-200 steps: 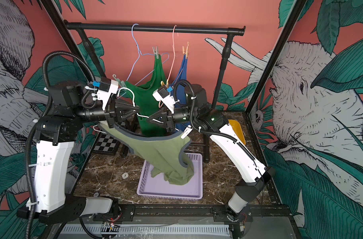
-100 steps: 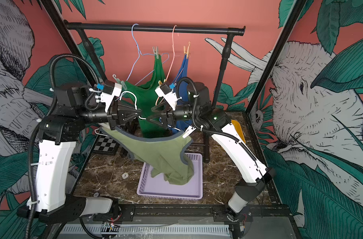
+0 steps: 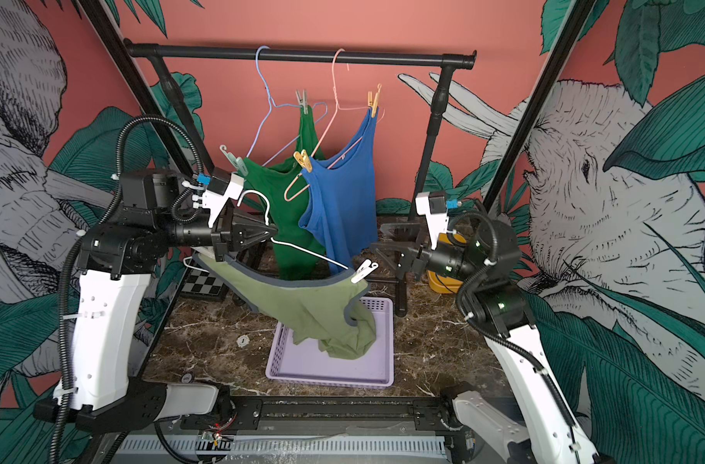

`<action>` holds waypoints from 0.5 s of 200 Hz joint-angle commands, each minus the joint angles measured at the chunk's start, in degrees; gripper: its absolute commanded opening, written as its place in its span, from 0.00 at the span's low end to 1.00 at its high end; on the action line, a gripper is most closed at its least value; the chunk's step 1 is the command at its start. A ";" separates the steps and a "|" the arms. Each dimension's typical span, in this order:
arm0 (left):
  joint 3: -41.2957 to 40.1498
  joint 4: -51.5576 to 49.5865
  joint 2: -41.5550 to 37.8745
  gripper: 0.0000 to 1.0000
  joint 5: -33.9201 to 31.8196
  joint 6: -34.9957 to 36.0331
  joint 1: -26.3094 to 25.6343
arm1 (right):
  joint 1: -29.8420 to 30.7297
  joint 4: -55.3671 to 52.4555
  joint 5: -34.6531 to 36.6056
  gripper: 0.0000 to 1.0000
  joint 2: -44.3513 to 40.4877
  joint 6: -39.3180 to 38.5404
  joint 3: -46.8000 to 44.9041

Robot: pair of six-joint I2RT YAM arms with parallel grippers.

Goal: Remove the clothespins securing tank tops to the hanger
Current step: Remove the clothespin from the hanger.

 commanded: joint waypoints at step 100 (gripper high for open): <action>2.23 8.92 1.13 0.00 11.76 -10.30 -0.15 | -0.06 23.91 -0.98 0.81 -4.99 16.70 -15.50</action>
